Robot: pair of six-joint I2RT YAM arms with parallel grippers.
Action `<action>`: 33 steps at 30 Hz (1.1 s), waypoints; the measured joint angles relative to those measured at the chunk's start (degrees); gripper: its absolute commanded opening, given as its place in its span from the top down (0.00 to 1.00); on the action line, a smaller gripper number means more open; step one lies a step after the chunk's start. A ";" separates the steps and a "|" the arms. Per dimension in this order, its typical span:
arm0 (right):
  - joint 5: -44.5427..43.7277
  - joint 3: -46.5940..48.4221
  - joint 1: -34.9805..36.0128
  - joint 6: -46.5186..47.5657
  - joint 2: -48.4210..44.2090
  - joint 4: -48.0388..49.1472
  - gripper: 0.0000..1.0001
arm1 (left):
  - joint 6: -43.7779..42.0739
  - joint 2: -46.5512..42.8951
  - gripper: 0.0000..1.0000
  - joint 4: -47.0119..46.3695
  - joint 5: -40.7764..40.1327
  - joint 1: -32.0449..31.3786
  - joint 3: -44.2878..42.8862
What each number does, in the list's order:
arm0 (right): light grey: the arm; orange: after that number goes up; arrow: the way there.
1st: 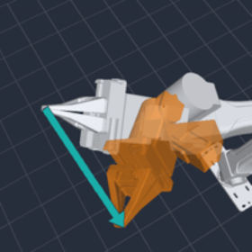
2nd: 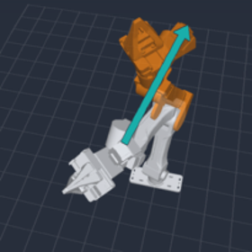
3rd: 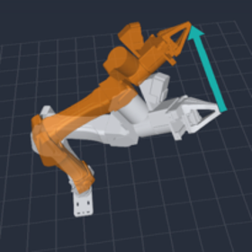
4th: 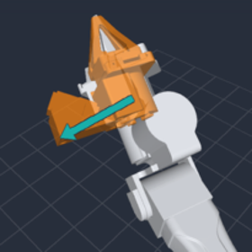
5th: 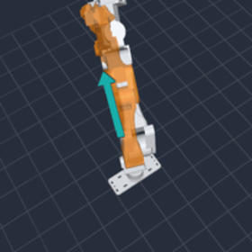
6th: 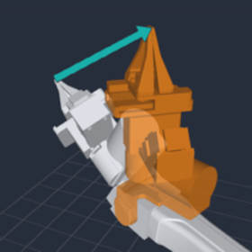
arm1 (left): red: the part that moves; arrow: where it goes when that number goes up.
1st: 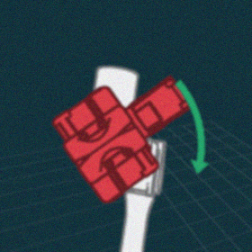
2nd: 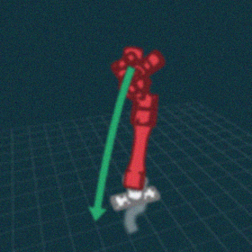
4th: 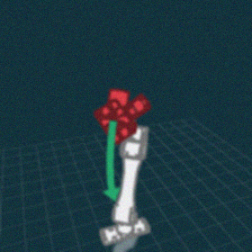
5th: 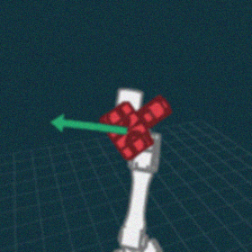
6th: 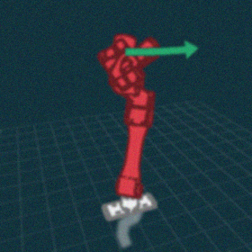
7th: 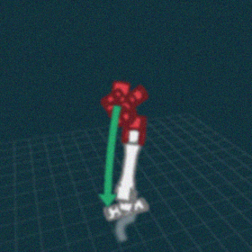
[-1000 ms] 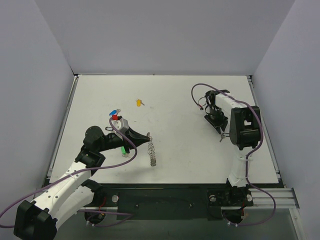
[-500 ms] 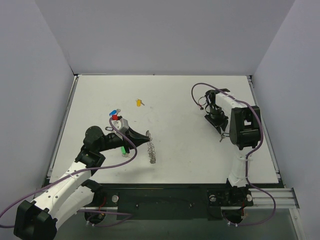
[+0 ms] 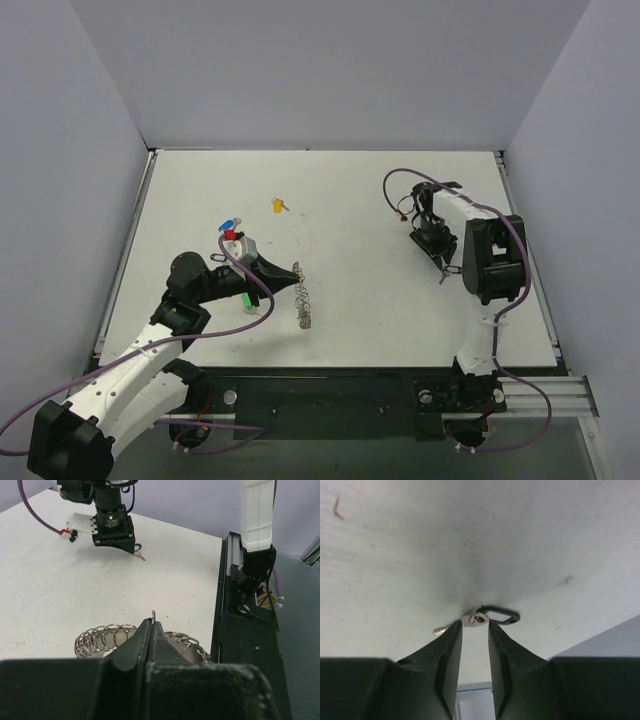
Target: Put the keys on the keyring
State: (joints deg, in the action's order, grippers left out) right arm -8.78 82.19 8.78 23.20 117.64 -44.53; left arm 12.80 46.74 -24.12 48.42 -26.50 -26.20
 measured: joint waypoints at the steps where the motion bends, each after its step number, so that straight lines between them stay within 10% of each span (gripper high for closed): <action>1: 0.13 -0.63 0.00 0.20 -1.11 0.22 0.74 | 0.00 0.00 1.00 0.00 0.00 0.00 0.00; 9: 3.63 -6.36 0.04 2.16 -20.24 4.20 0.59 | -0.02 0.04 1.00 0.02 0.00 0.00 0.00; 12: 6.10 -12.28 -0.26 2.73 -31.36 9.05 0.14 | -0.02 0.04 1.00 0.07 0.00 0.00 0.00; 20: 15.04 -18.69 -8.98 -2.71 -26.80 16.41 0.21 | -0.13 0.04 1.00 0.46 -0.02 0.04 0.00; 33: 7.04 -15.15 -3.34 -4.57 -16.68 17.97 0.53 | -0.48 0.04 1.00 1.18 -0.07 0.09 0.00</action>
State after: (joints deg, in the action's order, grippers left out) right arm -1.74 67.05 5.43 18.63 100.97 -26.57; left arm 12.32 46.78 -22.94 48.36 -26.41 -26.20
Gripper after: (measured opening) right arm 0.510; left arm 0.018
